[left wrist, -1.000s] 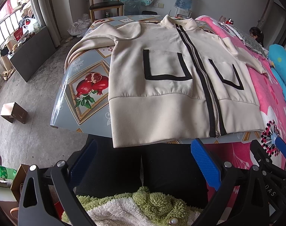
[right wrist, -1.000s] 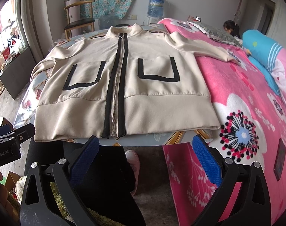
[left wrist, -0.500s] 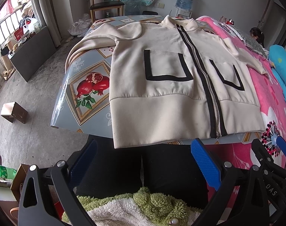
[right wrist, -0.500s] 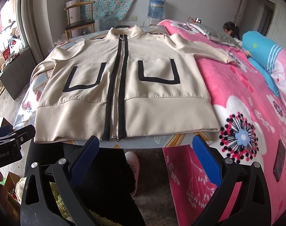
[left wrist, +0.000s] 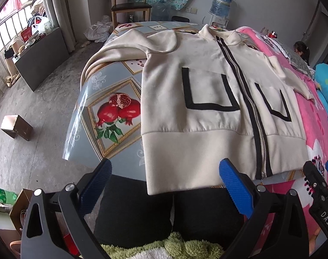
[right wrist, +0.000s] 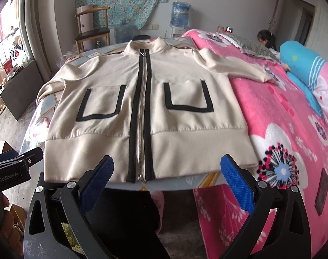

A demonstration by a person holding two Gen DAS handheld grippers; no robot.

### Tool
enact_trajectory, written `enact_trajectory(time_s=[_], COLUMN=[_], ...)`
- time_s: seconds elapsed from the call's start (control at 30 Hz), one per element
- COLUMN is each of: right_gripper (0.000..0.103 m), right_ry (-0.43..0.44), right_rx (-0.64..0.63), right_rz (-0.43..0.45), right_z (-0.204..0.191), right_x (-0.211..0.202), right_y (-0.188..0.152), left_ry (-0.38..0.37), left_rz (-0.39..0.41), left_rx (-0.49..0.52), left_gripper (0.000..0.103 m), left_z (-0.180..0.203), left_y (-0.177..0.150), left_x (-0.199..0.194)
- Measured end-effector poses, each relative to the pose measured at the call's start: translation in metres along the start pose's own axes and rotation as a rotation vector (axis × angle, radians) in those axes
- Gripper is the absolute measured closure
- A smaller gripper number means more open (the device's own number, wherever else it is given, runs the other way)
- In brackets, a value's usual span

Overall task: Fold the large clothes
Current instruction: 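Grasp the jacket sleeve cuff with the left gripper and lift it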

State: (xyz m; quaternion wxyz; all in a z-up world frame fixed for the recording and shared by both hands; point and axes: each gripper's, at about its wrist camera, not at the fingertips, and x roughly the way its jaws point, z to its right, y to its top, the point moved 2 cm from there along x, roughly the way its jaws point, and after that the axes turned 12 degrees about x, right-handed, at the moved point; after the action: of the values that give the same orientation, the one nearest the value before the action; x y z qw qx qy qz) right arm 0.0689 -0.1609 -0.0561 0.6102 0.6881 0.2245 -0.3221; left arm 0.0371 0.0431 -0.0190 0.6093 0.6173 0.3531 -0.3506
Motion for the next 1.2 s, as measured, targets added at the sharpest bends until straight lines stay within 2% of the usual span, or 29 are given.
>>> enact_trajectory(time_s=[0.17, 0.3, 0.4, 0.53, 0.6, 0.73, 0.83, 0.93, 0.97, 1.07, 1.2], right_gripper=[0.007, 0.007, 0.007, 0.007, 0.007, 0.007, 0.007, 0.007, 0.007, 0.007, 0.007], right_ry=[0.004, 0.038, 0.119, 0.277, 0.306, 0.336, 0.355, 0.379, 0.37, 0.344, 0.315], right_rx=[-0.028, -0.096, -0.135, -0.18, -0.213, -0.275, -0.283, -0.284, -0.291, -0.314, -0.315], right_rz=[0.044, 0.097, 0.143, 0.093, 0.072, 0.025, -0.053, -0.126, -0.14, -0.16, -0.169], right_z=[-0.021, -0.051, -0.075, -0.117, -0.142, -0.185, -0.204, -0.214, -0.217, -0.226, -0.232], right_x=[0.007, 0.013, 0.019, 0.046, 0.062, 0.095, 0.116, 0.132, 0.136, 0.145, 0.155], right_y=[0.018, 0.041, 0.061, 0.083, 0.089, 0.091, 0.086, 0.08, 0.079, 0.078, 0.081], left_ry=[0.016, -0.063, -0.081, -0.055, -0.029, 0.012, 0.015, -0.082, -0.137, -0.347, -0.63], left_rz=[0.081, 0.23, 0.296, 0.374, 0.41, 0.406, 0.337, 0.245, 0.204, 0.098, -0.033], left_rx=[-0.008, -0.056, -0.103, -0.175, -0.232, -0.347, -0.429, -0.529, -0.585, -0.772, -1.106], left_gripper=[0.005, 0.005, 0.005, 0.005, 0.005, 0.005, 0.005, 0.005, 0.005, 0.005, 0.005], left_z=[-0.029, -0.064, -0.099, -0.156, -0.187, -0.256, -0.304, -0.344, -0.356, -0.383, -0.402], left_y=[0.022, 0.036, 0.045, 0.046, 0.042, 0.038, 0.038, 0.036, 0.033, 0.021, -0.008], left_x=[0.005, -0.003, -0.005, -0.004, -0.001, 0.02, 0.051, 0.1, 0.12, 0.181, 0.258])
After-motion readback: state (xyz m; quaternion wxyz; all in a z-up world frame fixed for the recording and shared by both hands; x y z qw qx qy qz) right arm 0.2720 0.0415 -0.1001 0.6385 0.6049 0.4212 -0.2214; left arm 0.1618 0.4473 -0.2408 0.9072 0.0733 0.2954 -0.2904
